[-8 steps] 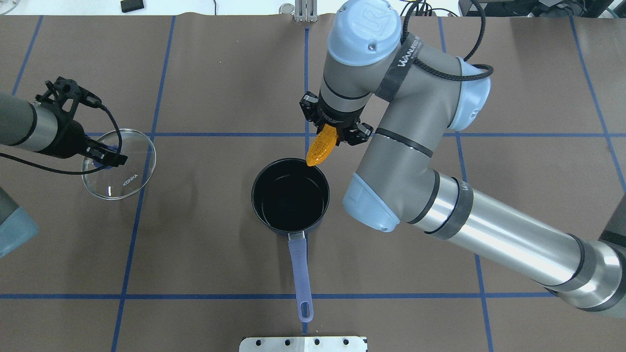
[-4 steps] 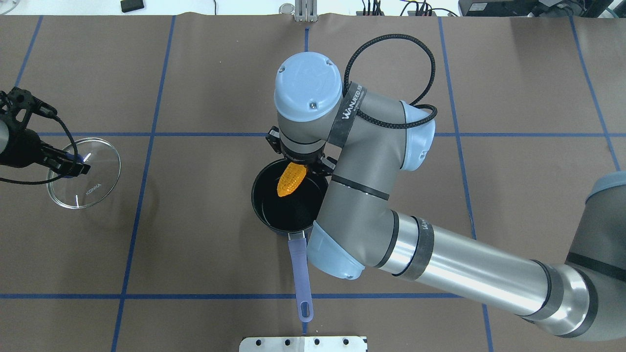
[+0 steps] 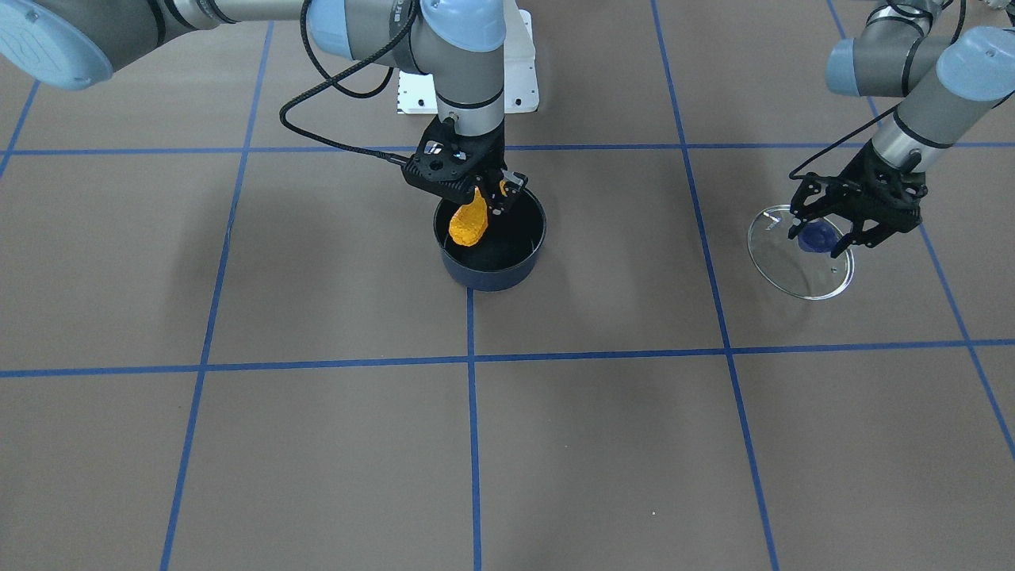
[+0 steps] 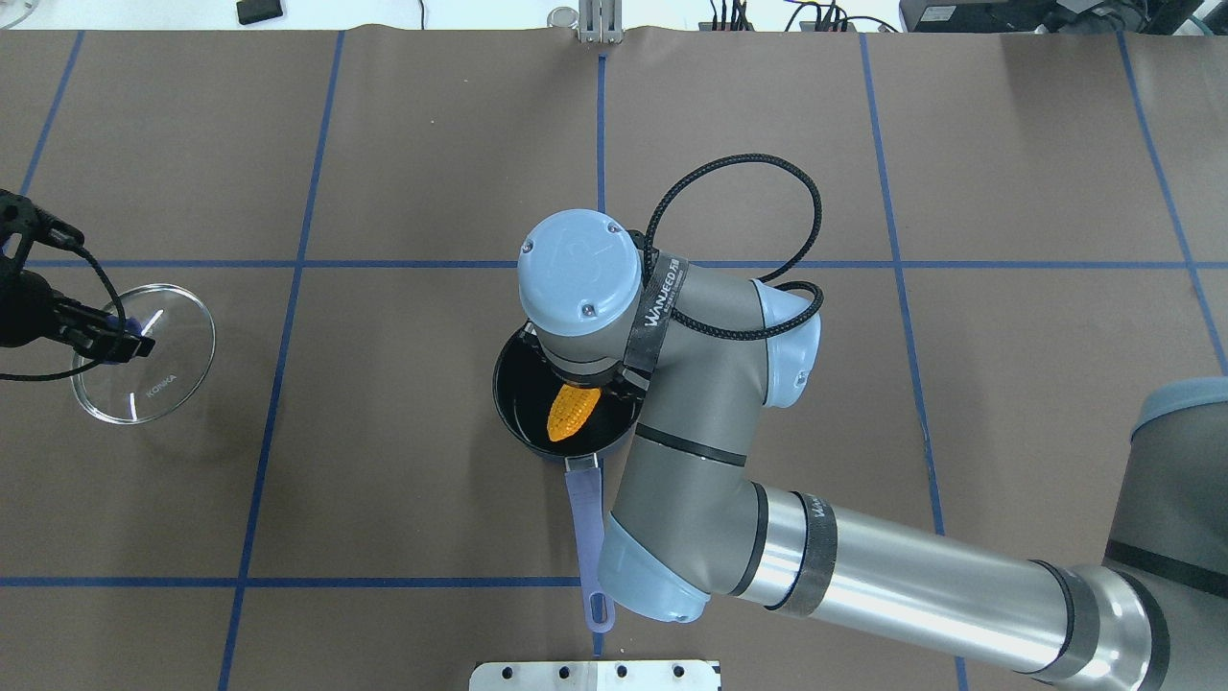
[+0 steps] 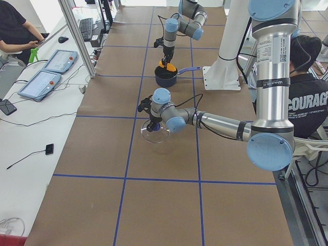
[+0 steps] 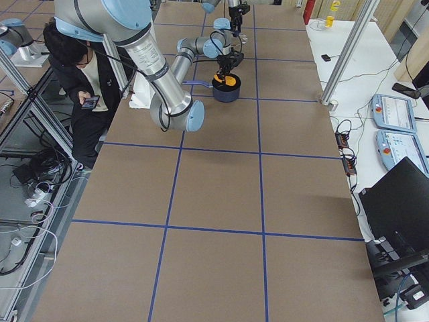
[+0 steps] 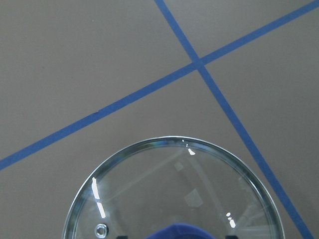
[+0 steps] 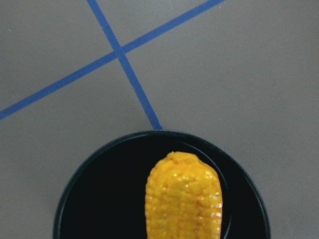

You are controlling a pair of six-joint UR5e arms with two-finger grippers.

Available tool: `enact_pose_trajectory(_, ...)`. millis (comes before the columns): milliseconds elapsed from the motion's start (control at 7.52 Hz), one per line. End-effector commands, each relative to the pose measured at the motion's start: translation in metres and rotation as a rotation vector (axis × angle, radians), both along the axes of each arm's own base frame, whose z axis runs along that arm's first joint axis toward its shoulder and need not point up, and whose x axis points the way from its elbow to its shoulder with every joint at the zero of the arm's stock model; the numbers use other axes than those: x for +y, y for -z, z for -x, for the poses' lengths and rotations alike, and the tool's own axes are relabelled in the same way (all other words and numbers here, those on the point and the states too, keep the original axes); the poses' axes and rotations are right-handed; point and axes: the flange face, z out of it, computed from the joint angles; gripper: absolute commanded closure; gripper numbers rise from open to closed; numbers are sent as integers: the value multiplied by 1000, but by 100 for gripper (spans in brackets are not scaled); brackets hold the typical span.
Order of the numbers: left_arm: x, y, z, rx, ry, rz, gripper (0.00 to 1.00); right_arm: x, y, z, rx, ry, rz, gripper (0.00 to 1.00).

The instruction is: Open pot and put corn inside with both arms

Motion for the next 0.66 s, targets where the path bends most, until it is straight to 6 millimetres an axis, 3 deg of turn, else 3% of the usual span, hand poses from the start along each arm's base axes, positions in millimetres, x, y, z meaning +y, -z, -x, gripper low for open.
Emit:
enact_pose_trajectory(0,6,-7,4,4,0,-4,40,-4,-11,13,-11,-1,-13,56)
enact_pose_trajectory(266,11,-8,8,4,0,-2,40,-6,-12,16,-11,-3,-15,56)
enact_pose_trajectory(399,12,-11,9,0,2,4,40,-6,-12,15,-10,-3,-19,50)
enact_pose_trajectory(532,13,-12,10,-2,2,7,40,-10,-8,14,-4,-17,-52,21)
